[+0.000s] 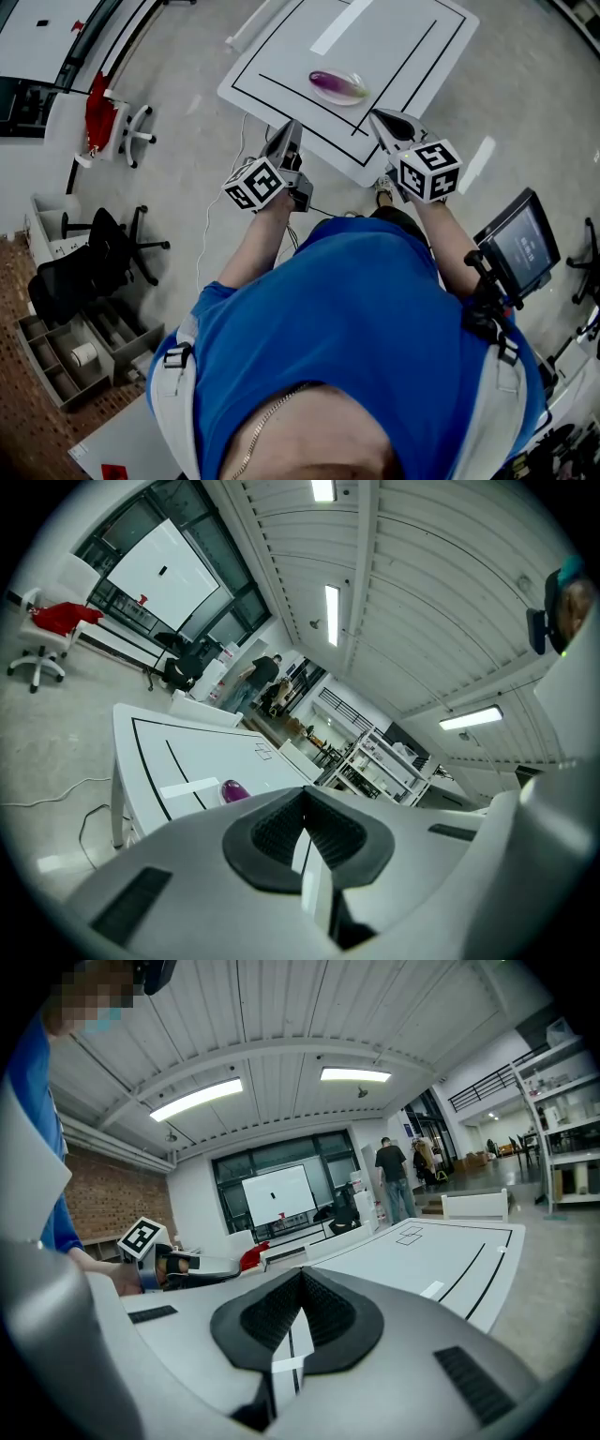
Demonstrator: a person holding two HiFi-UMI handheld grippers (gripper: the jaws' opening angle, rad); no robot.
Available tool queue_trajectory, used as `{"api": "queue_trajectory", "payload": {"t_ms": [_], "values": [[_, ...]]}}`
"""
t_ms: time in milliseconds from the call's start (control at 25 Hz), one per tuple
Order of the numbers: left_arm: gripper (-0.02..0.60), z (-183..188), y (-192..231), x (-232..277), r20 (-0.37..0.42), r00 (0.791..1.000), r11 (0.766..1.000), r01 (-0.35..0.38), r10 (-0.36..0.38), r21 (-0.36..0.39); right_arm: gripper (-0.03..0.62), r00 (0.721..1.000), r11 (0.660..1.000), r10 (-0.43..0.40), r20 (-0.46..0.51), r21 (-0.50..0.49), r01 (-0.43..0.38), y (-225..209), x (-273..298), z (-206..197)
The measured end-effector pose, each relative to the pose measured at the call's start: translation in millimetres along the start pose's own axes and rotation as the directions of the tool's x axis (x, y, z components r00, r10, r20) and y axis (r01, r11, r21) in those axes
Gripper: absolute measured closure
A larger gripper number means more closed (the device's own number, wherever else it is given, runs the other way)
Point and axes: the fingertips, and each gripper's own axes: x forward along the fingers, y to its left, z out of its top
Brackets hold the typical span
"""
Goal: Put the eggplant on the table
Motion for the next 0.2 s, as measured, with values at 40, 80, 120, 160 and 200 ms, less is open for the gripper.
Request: {"api": "queue_trajectory", "payload": {"t_ms": [40,80,120,160,200], "values": [[0.574,-0.2,-0.4,0.2,0.0,1.0,1.0,0.002,-0.002,-0.002,0.592,1.0,1.0,-0.002,-0.001,0.0,0.002,-0.3,-0.3,0.0],[0.574,-0.1,-0.7,0.3,0.001,1.0,1.0,0.004,-0.004,-0.005,0.592,1.0,1.0,-0.005,-0.002,0.0,0.005,-0.7,-0.5,0.2],[0.574,0.0,-0.8,0.2,0.001,1.0,1.0,0.007,-0.007,-0.007,0.592,1.0,1.0,-0.007,-0.003,0.0,0.007,-1.1,-0.7,0.5],[0.574,0.1,-0.9,0.1,0.002,1.0,1.0,0.009,-0.009,-0.009,0.592,1.0,1.0,-0.01,-0.003,-0.001,0.01,-1.5,-0.9,0.9],[0.574,0.3,-0.9,-0.1,0.003,1.0,1.0,0.011,-0.011,-0.012,0.592,1.0,1.0,-0.012,-0.004,-0.001,0.012,-1.8,-1.0,1.2]]}}
